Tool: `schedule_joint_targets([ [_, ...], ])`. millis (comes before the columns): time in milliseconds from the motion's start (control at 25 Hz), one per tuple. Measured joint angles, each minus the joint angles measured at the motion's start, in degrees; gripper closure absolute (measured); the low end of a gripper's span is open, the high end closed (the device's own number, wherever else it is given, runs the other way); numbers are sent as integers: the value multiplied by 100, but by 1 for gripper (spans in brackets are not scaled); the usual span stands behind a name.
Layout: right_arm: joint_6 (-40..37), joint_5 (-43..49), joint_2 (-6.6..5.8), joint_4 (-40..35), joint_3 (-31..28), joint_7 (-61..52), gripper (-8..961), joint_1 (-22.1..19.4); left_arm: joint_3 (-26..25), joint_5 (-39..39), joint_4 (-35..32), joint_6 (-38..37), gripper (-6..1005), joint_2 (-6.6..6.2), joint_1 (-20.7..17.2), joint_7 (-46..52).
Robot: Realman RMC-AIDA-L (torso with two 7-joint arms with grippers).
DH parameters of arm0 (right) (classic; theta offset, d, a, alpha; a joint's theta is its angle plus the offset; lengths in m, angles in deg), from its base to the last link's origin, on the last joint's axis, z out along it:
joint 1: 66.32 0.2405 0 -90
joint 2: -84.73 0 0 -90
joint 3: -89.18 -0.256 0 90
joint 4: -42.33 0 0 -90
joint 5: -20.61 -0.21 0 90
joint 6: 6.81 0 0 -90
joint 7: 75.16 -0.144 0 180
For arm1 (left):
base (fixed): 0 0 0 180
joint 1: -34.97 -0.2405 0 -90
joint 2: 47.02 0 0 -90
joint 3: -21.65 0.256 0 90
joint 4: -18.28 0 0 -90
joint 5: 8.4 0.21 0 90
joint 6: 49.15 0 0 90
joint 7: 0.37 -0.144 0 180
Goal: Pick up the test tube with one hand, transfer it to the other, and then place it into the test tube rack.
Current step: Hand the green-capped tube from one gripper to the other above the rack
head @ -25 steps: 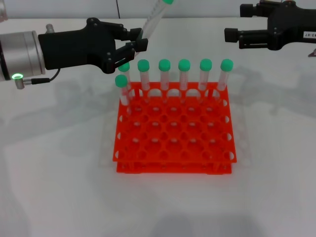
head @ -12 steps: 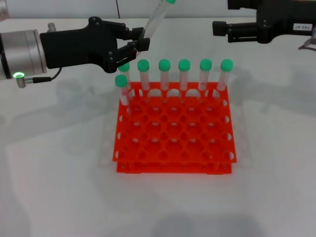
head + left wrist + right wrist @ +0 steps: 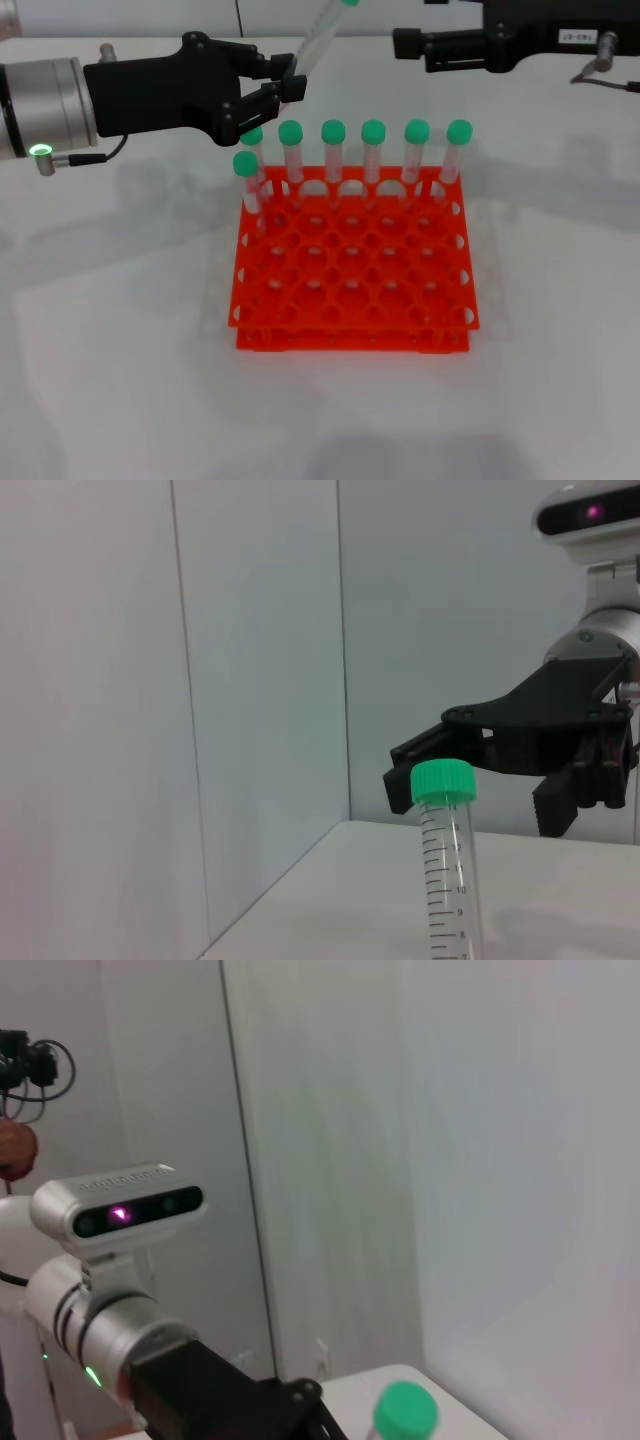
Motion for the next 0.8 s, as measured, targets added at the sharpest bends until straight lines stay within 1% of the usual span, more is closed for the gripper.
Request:
schedule_joint_targets([
  [160,76,-183,0,17,199,-4,113,74,3,0,0,-11,775,6,3,0],
  [360,116,-246,8,16,278,-5,114,131,6,0,-15,-25,775,44,3,0],
  [800,140,-433,3,15,459,-6,118,186,13,5,-29,-29,774,61,3,5],
])
